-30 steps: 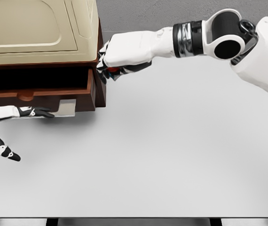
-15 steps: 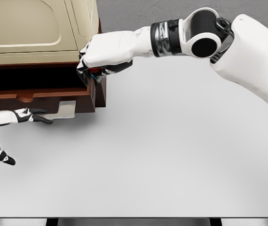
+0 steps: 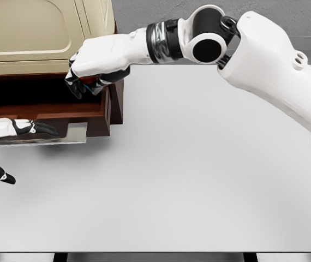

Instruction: Open the cabinet drawer with left arm, and place a switch into the drawer with right arm

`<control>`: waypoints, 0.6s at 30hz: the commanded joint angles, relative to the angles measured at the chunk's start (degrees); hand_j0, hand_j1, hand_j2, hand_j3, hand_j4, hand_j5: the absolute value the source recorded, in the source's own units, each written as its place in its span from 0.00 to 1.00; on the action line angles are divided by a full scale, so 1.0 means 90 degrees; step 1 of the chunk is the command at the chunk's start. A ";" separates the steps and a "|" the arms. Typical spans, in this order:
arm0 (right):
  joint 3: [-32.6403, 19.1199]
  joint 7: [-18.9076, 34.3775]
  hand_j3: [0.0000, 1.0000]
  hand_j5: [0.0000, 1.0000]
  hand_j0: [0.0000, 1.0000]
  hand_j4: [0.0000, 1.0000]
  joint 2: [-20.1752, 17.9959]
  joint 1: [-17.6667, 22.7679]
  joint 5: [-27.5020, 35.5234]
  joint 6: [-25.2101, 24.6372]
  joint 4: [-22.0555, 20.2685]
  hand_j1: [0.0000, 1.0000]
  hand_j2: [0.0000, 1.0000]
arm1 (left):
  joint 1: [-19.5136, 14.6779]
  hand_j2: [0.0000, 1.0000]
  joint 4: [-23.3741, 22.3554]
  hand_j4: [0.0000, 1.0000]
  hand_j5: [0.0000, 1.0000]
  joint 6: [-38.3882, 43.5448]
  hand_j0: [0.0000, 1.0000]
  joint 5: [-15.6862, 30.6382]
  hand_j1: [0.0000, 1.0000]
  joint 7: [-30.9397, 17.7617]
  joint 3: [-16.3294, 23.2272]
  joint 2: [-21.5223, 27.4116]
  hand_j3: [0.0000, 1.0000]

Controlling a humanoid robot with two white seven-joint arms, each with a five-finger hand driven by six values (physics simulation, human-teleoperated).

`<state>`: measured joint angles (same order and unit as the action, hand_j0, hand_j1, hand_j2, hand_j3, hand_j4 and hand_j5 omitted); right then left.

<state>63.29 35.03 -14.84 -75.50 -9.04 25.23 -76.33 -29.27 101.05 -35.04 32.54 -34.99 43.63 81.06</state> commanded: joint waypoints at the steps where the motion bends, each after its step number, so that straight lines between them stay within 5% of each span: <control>1: 0.0018 -0.0004 0.47 0.47 0.47 0.47 0.0135 0.0000 0.0018 -0.0011 0.0219 0.47 0.47 | -0.0009 1.00 0.0003 1.00 1.00 0.0005 1.00 0.0086 1.00 -0.0001 -0.0073 -0.0012 1.00; 7: 0.0233 -0.0004 0.47 0.47 0.47 0.47 0.0477 -0.0107 0.0008 0.0028 0.0873 0.47 0.47 | -0.0019 1.00 0.0003 1.00 1.00 0.0005 1.00 0.0691 1.00 -0.0001 -0.0199 0.0203 1.00; 13: 0.0301 -0.0004 0.50 0.50 0.50 0.50 0.0516 -0.0127 -0.0002 0.0038 0.1040 0.50 0.50 | -0.0009 1.00 0.0003 1.00 1.00 0.0005 1.00 0.0984 1.00 -0.0001 -0.0209 0.0330 1.00; 15: 0.0292 -0.0004 1.00 1.00 1.00 1.00 0.0506 -0.0117 0.0008 -0.0011 0.1040 1.00 1.00 | -0.0009 1.00 0.0003 1.00 1.00 0.0005 1.00 0.0984 1.00 -0.0001 -0.0209 0.0330 1.00; 18: 0.0301 -0.0004 1.00 1.00 1.00 1.00 0.0486 -0.0127 -0.0012 0.0165 0.0961 1.00 1.00 | -0.0009 1.00 0.0003 1.00 1.00 0.0005 1.00 0.0984 1.00 -0.0001 -0.0209 0.0330 1.00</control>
<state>65.97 34.94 -10.38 -76.64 -8.97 26.09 -67.51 -29.36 101.07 -35.14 40.78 -35.01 41.86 83.87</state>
